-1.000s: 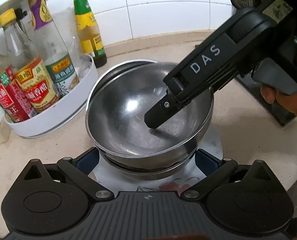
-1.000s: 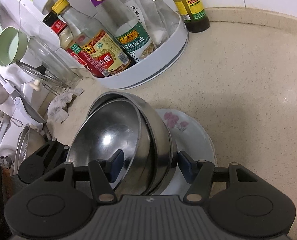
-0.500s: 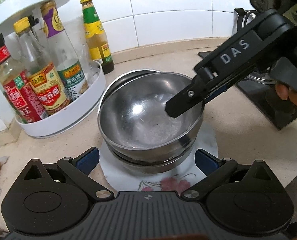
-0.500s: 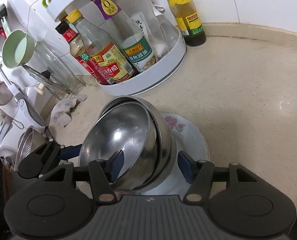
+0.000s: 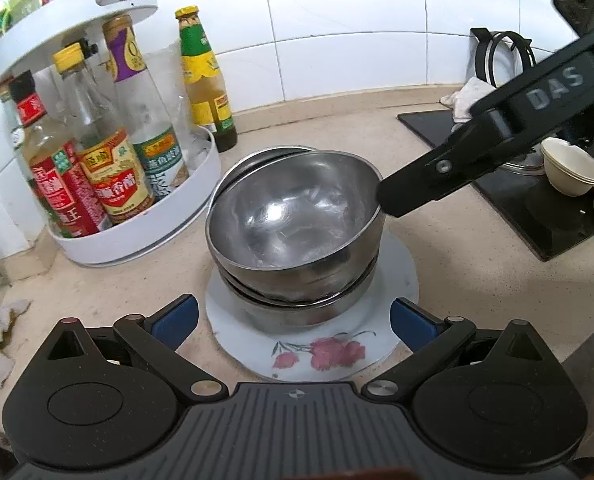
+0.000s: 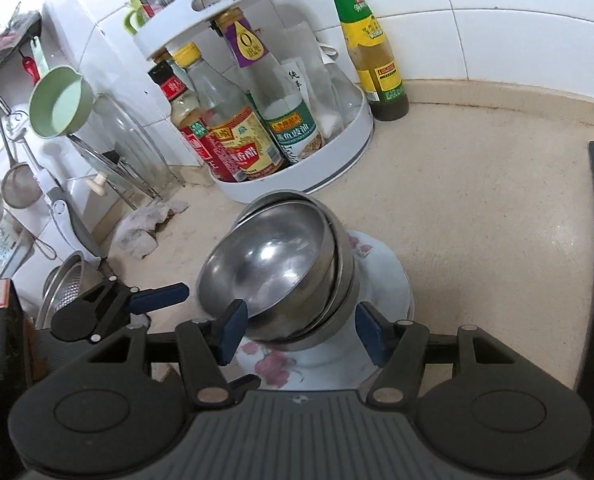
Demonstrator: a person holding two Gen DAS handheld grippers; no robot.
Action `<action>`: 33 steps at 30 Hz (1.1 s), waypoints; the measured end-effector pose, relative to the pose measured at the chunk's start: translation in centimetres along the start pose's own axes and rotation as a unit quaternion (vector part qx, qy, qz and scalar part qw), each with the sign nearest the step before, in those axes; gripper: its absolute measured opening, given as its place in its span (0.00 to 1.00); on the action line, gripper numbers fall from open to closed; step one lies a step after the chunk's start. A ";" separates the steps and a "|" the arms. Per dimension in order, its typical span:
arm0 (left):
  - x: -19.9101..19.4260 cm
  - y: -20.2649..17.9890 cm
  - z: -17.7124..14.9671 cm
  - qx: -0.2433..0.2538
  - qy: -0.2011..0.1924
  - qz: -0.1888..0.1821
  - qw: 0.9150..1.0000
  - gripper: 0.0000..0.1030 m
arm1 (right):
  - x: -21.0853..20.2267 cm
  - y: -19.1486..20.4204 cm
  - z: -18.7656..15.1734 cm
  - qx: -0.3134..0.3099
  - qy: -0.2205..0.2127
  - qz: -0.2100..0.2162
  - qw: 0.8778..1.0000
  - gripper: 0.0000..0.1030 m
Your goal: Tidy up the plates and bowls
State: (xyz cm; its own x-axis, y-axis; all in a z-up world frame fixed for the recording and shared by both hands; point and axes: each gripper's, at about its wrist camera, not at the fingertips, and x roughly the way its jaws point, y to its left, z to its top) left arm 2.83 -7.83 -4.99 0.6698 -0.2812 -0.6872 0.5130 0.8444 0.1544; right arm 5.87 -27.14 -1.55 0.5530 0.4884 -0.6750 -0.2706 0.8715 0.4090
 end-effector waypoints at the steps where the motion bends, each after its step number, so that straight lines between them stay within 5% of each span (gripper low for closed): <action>1: -0.1 0.0 0.0 0.000 0.001 0.003 1.000 1.00 | -0.4 0.1 -0.3 -0.001 -0.004 0.000 1.000 0.56; 16: -1.5 -0.3 -2.0 -0.086 0.019 0.078 0.993 1.00 | -3.1 2.6 -5.4 -0.039 -0.036 -0.083 0.995 0.56; 22: -2.3 -0.3 -3.1 -0.133 0.011 0.080 0.988 1.00 | -2.5 3.2 -6.8 -0.049 -0.040 -0.132 0.989 0.56; 33: -2.9 -1.3 -3.5 -0.145 0.005 0.098 0.985 1.00 | -2.9 4.2 -7.8 -0.077 -0.065 -0.184 0.978 0.59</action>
State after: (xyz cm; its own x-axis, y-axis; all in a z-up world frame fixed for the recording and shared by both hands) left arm -1.65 -6.49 -5.71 0.7351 -0.0974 -0.6709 0.1995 0.9769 0.0767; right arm -3.01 -24.56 -2.69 0.7287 0.1400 -0.6704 -0.1448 0.9882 0.0489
